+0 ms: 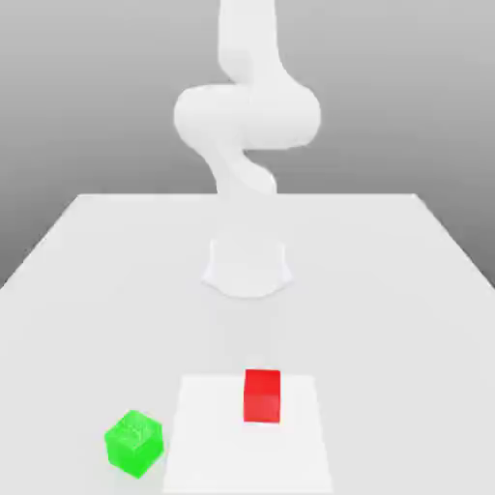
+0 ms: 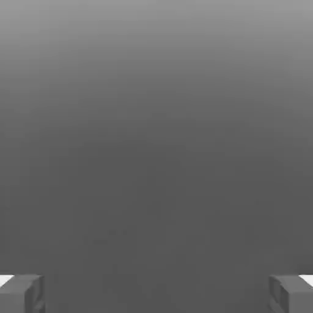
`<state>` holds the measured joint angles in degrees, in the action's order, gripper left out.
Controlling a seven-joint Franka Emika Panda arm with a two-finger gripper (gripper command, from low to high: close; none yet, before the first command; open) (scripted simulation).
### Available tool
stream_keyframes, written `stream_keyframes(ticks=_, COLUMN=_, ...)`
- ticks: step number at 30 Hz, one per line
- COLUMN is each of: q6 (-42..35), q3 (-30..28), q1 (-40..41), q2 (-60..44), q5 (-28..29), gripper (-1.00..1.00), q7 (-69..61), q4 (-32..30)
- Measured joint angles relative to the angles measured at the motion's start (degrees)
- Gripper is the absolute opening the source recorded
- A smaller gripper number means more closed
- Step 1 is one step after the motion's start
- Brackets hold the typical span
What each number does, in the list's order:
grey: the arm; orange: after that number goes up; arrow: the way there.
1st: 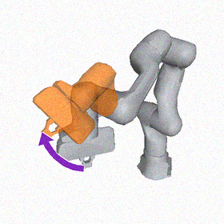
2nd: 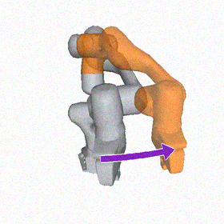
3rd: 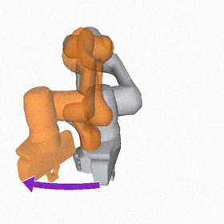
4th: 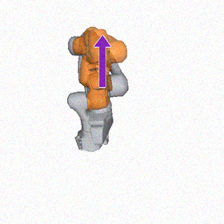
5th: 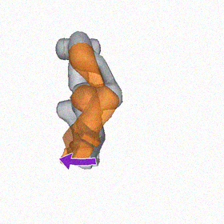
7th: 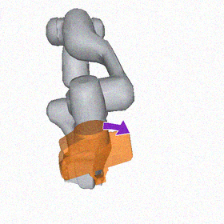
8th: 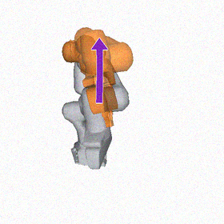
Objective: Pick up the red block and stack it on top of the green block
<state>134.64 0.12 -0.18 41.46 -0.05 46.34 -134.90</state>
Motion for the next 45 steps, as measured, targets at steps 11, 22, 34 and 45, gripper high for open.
stream_keyframes(ticks=11, q6=14.8, q3=1.6, q1=-0.1, q2=-23.1, q5=-0.8, gripper=0.00, q7=2.3, q4=-15.5)
stream_keyframes(ticks=22, q6=31.5, q3=2.2, q1=-0.5, q2=-46.9, q5=1.0, gripper=0.00, q7=5.6, q4=-25.7)
stream_keyframes(ticks=34, q6=36.6, q3=1.3, q1=-1.1, q2=-52.8, q5=2.0, gripper=-1.00, q7=6.4, q4=-25.0)
stream_keyframes(ticks=45, q6=21.7, q3=-4.6, q1=-4.4, q2=-42.3, q5=-1.1, gripper=-1.00, q7=-3.4, q4=-20.7)
